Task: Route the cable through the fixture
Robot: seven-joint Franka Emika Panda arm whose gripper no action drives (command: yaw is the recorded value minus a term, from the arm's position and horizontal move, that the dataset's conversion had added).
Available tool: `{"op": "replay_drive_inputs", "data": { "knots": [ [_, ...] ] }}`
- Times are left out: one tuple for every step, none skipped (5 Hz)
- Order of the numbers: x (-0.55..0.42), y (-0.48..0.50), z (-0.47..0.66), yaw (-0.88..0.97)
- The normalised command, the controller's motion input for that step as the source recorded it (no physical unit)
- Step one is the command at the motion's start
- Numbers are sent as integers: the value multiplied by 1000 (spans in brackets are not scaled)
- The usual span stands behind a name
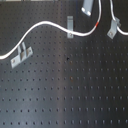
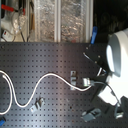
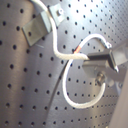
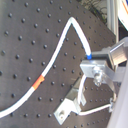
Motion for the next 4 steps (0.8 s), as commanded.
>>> {"op": "replay_drive_inputs", "data": {
  "knots": [
    [-294, 208, -63, 29],
    [-33, -43, 1, 0],
    [214, -37, 593, 0],
    [7, 6, 526, 0]
  ]
}}
